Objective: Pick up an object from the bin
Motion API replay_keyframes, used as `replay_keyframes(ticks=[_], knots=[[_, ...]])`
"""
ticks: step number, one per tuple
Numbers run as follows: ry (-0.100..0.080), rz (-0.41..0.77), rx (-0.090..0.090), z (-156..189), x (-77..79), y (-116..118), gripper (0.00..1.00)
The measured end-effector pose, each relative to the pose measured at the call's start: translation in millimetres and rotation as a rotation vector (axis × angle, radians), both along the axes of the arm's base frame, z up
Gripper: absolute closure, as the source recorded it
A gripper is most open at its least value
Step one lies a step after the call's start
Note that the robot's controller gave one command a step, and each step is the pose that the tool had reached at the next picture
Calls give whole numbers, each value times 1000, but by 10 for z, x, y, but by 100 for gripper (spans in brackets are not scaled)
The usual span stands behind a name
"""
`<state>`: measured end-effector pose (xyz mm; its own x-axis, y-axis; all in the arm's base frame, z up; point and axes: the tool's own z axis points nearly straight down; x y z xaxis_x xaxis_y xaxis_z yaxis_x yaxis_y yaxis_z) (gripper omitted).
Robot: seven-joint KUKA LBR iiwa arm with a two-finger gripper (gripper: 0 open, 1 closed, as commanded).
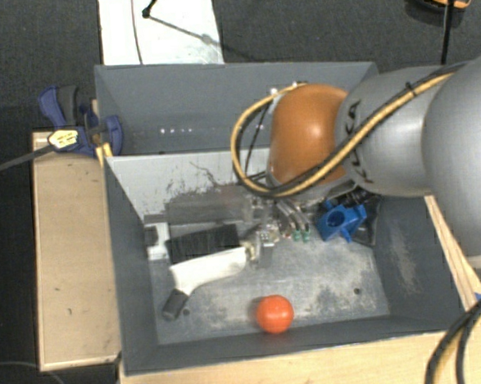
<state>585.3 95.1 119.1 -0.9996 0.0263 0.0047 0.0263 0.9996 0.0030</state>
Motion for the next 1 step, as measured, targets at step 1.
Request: replay_keyframes(ticks=[1], knots=[[-16, 35, -2, -185, -105, 284, 0]])
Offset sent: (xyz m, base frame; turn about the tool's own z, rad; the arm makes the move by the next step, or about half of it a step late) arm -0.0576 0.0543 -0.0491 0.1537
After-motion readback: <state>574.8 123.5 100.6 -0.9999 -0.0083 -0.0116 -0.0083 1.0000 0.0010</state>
